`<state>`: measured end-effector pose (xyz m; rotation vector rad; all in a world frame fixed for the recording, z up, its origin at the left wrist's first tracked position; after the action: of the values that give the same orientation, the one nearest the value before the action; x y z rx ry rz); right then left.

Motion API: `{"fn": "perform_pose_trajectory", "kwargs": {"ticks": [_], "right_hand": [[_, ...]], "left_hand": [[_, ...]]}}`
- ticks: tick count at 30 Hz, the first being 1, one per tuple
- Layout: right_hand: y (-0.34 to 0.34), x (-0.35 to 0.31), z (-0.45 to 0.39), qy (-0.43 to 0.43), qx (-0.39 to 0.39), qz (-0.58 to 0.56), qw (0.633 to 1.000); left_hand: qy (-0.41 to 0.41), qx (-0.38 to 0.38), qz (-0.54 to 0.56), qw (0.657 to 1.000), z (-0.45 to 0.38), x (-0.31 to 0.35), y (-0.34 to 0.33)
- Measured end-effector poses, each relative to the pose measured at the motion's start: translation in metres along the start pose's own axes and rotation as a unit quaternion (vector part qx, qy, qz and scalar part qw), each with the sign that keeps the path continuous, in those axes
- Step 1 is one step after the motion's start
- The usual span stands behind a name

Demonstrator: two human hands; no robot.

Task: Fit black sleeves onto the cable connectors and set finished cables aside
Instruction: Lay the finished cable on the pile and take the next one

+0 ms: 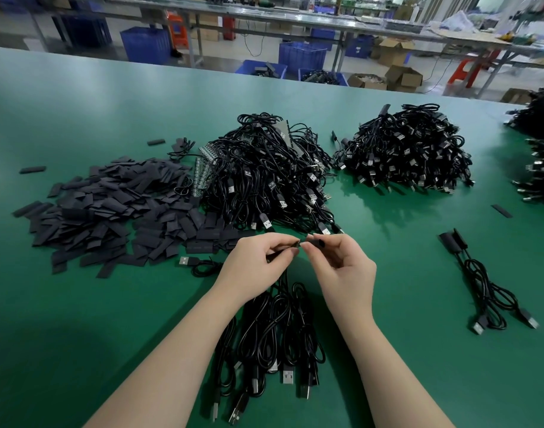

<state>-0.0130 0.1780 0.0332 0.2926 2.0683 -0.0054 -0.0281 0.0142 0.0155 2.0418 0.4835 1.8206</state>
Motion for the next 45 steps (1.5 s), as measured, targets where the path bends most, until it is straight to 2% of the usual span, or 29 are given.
{"fn": "perform_pose_trajectory", "kwargs": {"ticks": [10,18,22,32,37,45], "right_hand": [[0.001,0.021,-0.002,-0.126,0.0,-0.083,0.989],[0.001,0.021,-0.003,-0.125,-0.016,-0.08,0.989],[-0.001,0.026,-0.002,-0.158,-0.033,-0.118,0.98],[-0.002,0.026,-0.004,-0.156,-0.044,-0.123,0.979],[-0.004,0.028,-0.002,-0.185,-0.044,-0.166,0.968],[-0.002,0.018,-0.004,-0.13,-0.031,-0.109,0.985]], "left_hand": [[-0.002,-0.009,0.022,1.0,0.0,0.001,-0.001],[-0.02,-0.005,0.009,1.0,0.001,0.004,0.001],[-0.028,-0.003,0.0,1.0,0.001,0.004,0.002],[-0.037,-0.007,-0.012,0.999,0.002,0.005,0.001],[-0.034,-0.004,-0.013,0.999,0.003,0.008,0.002],[-0.027,0.0,0.004,1.0,0.003,0.01,0.002]]}}
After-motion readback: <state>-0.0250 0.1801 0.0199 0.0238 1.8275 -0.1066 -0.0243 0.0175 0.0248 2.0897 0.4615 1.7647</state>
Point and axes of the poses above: each hand's wrist, its own z-axis away from the middle knuckle, its own y-axis out of the back of the hand, x = y × z, the point moved 8 cm from there along -z, towards the middle knuckle, and after that the axes turned 5 degrees about y, right-handed, at the moved point
